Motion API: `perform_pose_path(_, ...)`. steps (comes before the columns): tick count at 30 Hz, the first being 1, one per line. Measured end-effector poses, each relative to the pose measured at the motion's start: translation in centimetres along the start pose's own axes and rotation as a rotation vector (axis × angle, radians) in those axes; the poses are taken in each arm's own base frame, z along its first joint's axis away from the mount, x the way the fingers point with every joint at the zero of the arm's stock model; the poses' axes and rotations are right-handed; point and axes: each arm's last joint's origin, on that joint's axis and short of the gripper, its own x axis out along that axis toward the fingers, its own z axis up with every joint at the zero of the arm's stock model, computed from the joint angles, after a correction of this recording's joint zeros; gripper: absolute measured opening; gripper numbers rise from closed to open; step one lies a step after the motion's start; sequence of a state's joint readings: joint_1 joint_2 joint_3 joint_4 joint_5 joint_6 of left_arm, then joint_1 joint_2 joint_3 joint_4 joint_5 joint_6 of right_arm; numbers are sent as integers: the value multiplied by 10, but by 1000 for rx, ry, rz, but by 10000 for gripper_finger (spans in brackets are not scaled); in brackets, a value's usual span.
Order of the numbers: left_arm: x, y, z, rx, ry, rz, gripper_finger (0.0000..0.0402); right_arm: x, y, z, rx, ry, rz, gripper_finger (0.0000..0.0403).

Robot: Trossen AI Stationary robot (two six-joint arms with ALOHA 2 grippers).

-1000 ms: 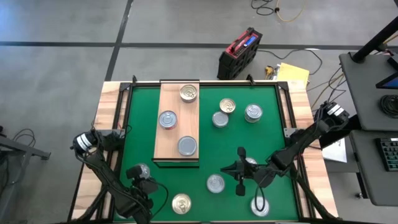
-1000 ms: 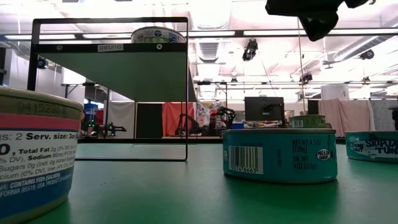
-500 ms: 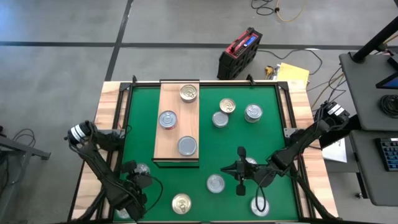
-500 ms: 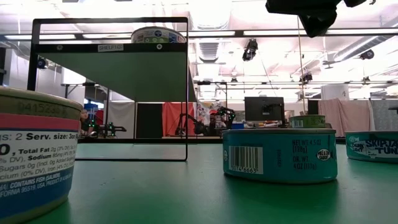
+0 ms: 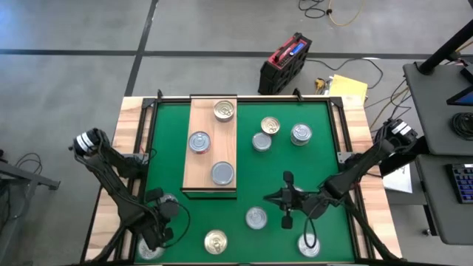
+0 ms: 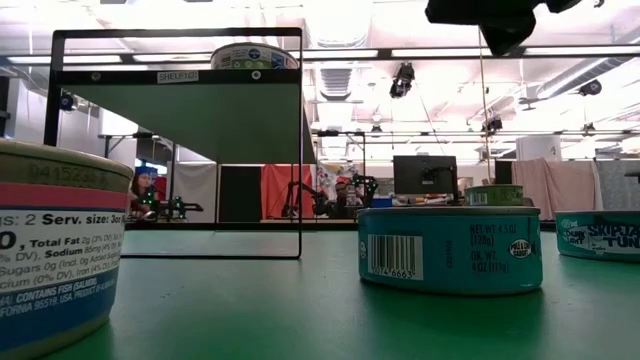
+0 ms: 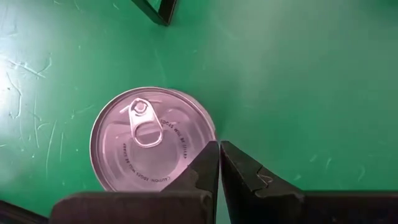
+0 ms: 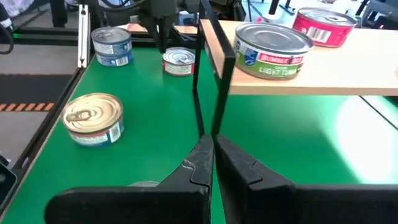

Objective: Stack canned seafood by type on shelf
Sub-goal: Stack the red tuna can on top of the red tuna can on the shelf

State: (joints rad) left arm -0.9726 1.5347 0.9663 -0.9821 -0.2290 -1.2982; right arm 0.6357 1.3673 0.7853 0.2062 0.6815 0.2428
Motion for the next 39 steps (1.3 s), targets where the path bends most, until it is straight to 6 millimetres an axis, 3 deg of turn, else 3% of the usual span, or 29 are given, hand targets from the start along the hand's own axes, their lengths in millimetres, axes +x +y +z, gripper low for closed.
perform_pose_path(8,1,1,-1,2,3,12,0,-27,-21,16,-23,30,-8,9)
perform_pose_path(15,0,0,0,0,4,7,0,-49,-39,26,63,35,-16,9)
perform_pose_path(21,-3,-1,1,-1,3,-1,0,-46,-37,23,48,47,-20,9)
perform_pose_path(29,-3,1,-2,-8,72,10,0,-33,-32,5,-58,149,-54,9)
perform_pose_path(39,2,6,-3,3,57,114,0,-32,-32,-2,-1,194,-78,9)
